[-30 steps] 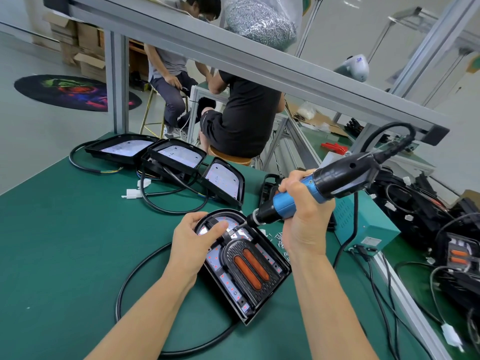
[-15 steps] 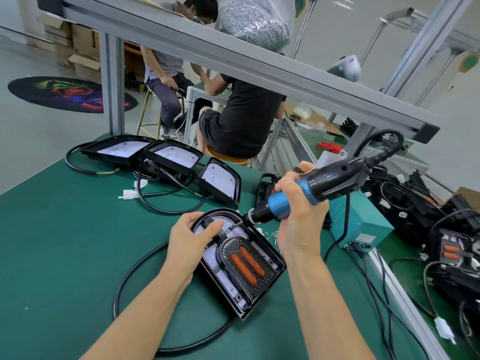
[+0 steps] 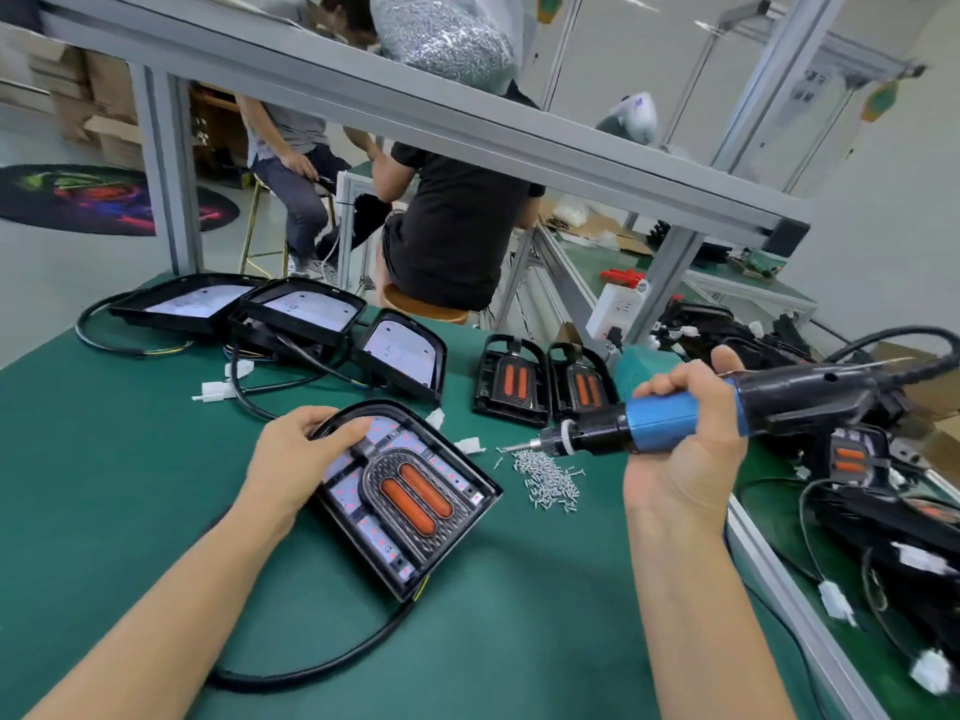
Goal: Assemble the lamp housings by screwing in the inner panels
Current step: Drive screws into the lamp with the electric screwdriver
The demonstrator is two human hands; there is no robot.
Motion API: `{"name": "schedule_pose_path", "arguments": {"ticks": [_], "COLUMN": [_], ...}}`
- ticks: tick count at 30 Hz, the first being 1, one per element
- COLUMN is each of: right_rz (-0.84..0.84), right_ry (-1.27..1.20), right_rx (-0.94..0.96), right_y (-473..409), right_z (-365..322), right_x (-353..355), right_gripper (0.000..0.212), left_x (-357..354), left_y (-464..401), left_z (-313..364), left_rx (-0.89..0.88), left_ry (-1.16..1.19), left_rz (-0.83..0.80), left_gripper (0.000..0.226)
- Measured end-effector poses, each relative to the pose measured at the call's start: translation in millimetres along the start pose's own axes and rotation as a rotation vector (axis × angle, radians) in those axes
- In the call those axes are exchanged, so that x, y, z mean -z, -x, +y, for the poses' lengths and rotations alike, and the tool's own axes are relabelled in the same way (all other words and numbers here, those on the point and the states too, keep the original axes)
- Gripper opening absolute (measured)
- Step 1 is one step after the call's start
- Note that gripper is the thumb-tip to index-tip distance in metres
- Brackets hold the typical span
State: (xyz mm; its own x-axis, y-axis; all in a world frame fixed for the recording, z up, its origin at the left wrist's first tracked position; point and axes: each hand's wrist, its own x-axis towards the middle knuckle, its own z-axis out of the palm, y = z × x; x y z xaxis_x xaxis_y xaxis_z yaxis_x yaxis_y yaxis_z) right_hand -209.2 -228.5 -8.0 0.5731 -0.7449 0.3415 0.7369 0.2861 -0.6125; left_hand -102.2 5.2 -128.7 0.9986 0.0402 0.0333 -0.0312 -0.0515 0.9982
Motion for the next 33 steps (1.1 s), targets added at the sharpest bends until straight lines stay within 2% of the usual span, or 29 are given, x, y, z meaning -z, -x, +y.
{"name": "schedule_pose_path", "arguments": {"ticks": [2,5,8,11,13,16,18,22,24,27,30,33], "right_rz": [0.024,0.049,0.069,0.092,0.094,0.107,0.107,0.096,0.096,0.102,0.104,0.107], "right_ry": [0.000,0.012,0.009,0.008,0.014,0.019,0.019,0.004,0.005,0.026,0.020,0.014], "right_rx": [0.002,0.001,0.006,0.007,0.004,0.005,0.007,0.003,0.002,0.004,0.003,0.010], "right_y": [1,2,1,-1,-1,-3,-4,-6,-6,-5,-6,-8], "right_z": [-7,-14,-19,-22,-24,-27,-28,-28,-26,-25,-25,-26], "right_x": [9,20,29,37,41,46,48,50,50,50,51,52], "right_gripper": [0.027,0.027,0.026,0.027,0.028,0.030,0.029,0.028,0.029,0.029,0.029,0.029], "left_x": [3,4,2,-3,-4,-5,-9,-44,-73,-114,-137,-144], "left_y": [-2,-9,-14,-20,-24,-29,-30,-32,-26,-15,-12,-13], "left_z": [0,4,9,16,22,36,51,76,84,86,75,70], "left_rx": [-0.042,-0.082,-0.080,-0.069,-0.075,-0.078,-0.122,-0.385,-0.489,-0.538,-0.422,-0.339], "left_ry": [-0.096,-0.213,-0.358,-0.652,-0.864,-0.978,-1.058,-1.108,-1.042,-1.089,-1.214,-1.281], "left_rz": [-0.022,-0.016,-0.039,-0.114,-0.178,-0.254,-0.287,-0.276,-0.389,-0.686,-0.943,-1.009], "left_gripper": [0.008,0.018,0.009,0.037,0.044,0.028,0.003,0.008,0.019,0.016,0.020,0.025]}}
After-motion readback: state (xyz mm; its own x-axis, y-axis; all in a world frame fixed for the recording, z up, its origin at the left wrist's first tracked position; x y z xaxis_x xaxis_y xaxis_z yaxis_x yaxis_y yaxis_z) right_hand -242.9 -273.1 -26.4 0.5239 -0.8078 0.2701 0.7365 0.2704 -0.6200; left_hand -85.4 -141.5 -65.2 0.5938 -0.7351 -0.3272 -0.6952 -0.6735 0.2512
